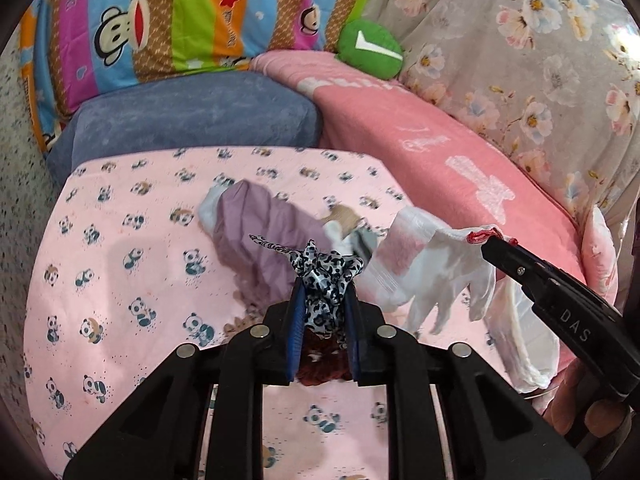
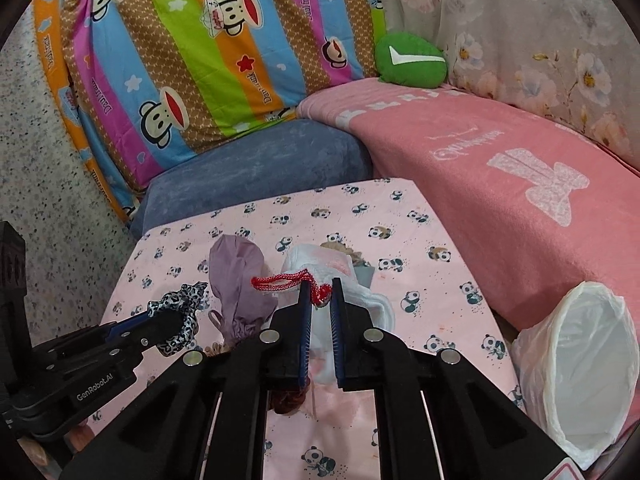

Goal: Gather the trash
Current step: 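Grasp the leopard-print scrunchie with the left gripper while the right gripper grasps the white glove, then carry the scrunchie and glove in both grippers over the white trash bin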

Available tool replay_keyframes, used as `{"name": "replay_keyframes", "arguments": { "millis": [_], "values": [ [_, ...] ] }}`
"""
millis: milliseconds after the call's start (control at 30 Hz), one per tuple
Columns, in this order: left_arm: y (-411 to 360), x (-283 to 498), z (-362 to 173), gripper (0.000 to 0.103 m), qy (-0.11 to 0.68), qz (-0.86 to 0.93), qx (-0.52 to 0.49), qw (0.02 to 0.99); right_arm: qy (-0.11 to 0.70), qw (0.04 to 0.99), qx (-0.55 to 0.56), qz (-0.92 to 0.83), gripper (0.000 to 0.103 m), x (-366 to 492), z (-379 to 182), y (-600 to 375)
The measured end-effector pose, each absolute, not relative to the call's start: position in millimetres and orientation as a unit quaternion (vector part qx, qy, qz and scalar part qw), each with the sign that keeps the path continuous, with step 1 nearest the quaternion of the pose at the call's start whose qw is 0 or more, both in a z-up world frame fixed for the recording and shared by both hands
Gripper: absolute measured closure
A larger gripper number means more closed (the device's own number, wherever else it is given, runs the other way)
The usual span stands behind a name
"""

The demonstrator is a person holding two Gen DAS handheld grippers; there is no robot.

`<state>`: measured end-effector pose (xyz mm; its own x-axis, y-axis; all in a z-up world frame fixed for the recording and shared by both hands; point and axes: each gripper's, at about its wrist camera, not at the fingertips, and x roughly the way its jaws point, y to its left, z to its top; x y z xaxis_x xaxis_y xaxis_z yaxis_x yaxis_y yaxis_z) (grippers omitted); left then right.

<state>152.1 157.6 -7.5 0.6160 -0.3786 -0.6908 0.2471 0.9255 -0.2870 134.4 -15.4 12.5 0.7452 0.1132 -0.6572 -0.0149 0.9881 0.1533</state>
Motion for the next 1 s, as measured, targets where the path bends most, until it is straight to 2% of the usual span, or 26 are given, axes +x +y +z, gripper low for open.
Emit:
{"name": "replay_keyframes", "arguments": {
  "millis": [233, 367, 767, 867, 1000],
  "values": [
    [124, 139, 23, 0.085, 0.374, -0.204, -0.074, 0.902, 0.331, 0.939, 0.088, 0.039, 0.093, 118, 46, -42],
    [109, 129, 33, 0.085, 0.363, -0.213, -0.068, 0.905, 0.356, 0.932, 0.062, 0.033, 0.093, 116, 49, -47],
    [92, 111, 21, 0.085, 0.378, -0.214, -0.056, 0.899, 0.482, 0.873, 0.064, 0.018, 0.093, 80, -52, -62],
    [90, 107, 18, 0.085, 0.382, -0.213, -0.053, 0.897, 0.478, 0.874, 0.082, 0.017, 0.093, 67, -55, -70],
    [83, 104, 18, 0.085, 0.385, -0.216, -0.048, 0.896, 0.445, 0.891, 0.088, 0.007, 0.093, 60, -28, -83]
  ]
}}
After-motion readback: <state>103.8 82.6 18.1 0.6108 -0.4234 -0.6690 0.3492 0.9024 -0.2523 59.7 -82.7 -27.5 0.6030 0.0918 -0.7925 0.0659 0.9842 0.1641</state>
